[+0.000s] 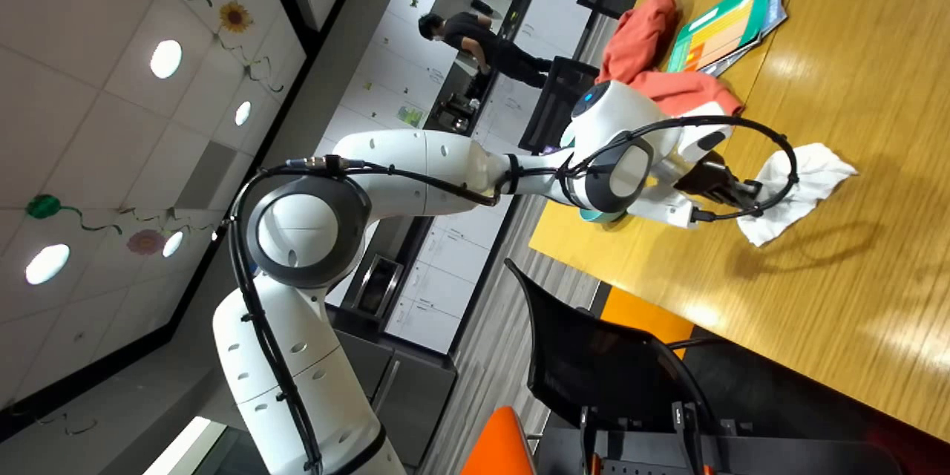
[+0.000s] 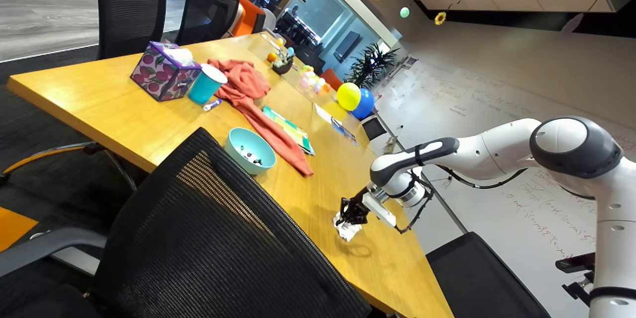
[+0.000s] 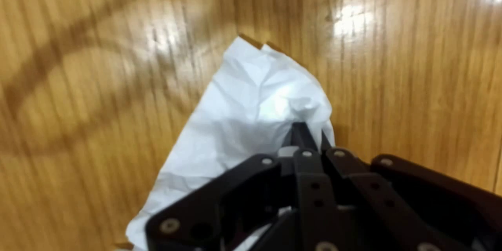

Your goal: Use the square of tissue to wipe the table

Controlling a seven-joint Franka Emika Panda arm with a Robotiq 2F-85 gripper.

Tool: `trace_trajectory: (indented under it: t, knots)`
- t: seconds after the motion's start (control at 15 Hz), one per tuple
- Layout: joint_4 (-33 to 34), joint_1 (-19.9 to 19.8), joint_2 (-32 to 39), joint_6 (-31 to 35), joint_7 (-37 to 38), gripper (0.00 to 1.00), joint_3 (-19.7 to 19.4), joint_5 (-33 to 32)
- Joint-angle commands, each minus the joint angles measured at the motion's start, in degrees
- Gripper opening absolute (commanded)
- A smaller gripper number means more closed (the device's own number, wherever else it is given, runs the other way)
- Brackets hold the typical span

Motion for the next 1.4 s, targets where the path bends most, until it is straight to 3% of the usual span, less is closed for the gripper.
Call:
trace_trajectory:
  t: [0.0, 0.2, 0.47, 0.67, 0.93, 1.0, 1.07, 1.33]
  knots:
    - [-1.29, -1.09, 0.5, -0.65, 5.14, 0.0, -2.35, 1.46]
    - [-1.53, -1.72, -0.14, -1.11, 6.8, 0.0, -2.68, 2.15]
    - [-6.38, -1.39, -5.84, 3.28, 8.37, 0.0, -4.32, 2.67]
    - [-10.49, 0.43, -9.93, 7.22, 14.61, 0.0, -9.64, 2.18]
    - [-11.82, 1.39, -12.48, 6.12, 20.08, 0.0, -15.37, 0.85]
    - [-11.92, 1.27, -12.86, 5.82, 20.54, 0.26, -15.85, 0.82]
    - [-11.95, 1.21, -13.09, 5.57, 20.88, 0.27, -16.29, 0.74]
    - [-11.95, 1.02, -13.52, 5.08, 21.49, 0.56, -16.51, 0.81]
